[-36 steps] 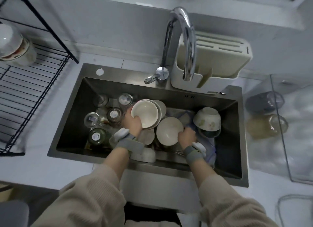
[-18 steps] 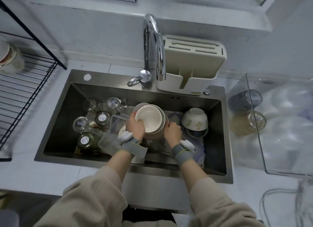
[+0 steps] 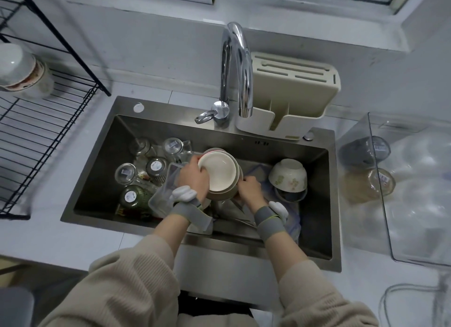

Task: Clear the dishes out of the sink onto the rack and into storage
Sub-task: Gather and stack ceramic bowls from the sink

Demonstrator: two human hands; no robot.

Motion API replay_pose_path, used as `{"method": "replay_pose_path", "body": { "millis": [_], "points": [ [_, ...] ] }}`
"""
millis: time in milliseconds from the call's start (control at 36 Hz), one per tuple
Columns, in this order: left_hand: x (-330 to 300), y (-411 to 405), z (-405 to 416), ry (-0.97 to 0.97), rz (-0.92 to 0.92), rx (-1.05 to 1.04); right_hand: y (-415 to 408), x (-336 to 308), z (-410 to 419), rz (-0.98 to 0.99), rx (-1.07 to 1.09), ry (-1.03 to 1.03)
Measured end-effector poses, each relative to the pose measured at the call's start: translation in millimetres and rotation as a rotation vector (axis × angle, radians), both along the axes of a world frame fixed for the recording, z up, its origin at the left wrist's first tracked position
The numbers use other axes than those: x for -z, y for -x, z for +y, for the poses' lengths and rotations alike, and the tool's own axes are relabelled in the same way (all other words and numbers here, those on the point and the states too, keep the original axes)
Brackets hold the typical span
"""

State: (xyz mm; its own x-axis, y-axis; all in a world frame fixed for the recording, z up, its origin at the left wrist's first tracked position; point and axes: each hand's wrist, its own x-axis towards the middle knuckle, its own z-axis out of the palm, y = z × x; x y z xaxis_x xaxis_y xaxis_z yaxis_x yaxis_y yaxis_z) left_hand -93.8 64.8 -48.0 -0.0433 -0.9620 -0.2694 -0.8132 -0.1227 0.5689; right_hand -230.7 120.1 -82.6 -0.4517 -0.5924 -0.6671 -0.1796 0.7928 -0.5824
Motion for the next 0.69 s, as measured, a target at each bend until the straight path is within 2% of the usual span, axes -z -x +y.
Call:
{"method": "replay_pose_path", "body": {
  "millis": [139, 250, 389, 500, 583, 695],
  "points": [
    [-1.0, -5.0, -4.0, 0.061, -0.005, 0.016, -5.8, 0.1, -1.4, -0.087, 0.072, 0.060],
    [-0.2, -5.9, -5.4, 0.088, -0.145, -0.003, -9.1, 1.8, -2.5, -0.182, 0.149, 0.094],
    [0.7, -13.6, -13.7, 0.038, 0.171, -0.044, -16.2, 0.1, -5.4, -0.264, 0.199, 0.133],
    [1.0, -20.7, -22.1, -0.096, 0.333, -0.083, -23.4, -7.1, -8.6, -0.325, 0.211, 0.188],
    [0.1, -30.2, -27.7, -0.169, 0.362, -0.056, -28.9, -13.1, -10.8, -0.335, 0.197, 0.217],
    [-3.1, -41.6, -32.5, -0.147, 0.340, -0.012, -32.9, -20.3, -16.1, -0.332, 0.156, 0.220]
  ]
}}
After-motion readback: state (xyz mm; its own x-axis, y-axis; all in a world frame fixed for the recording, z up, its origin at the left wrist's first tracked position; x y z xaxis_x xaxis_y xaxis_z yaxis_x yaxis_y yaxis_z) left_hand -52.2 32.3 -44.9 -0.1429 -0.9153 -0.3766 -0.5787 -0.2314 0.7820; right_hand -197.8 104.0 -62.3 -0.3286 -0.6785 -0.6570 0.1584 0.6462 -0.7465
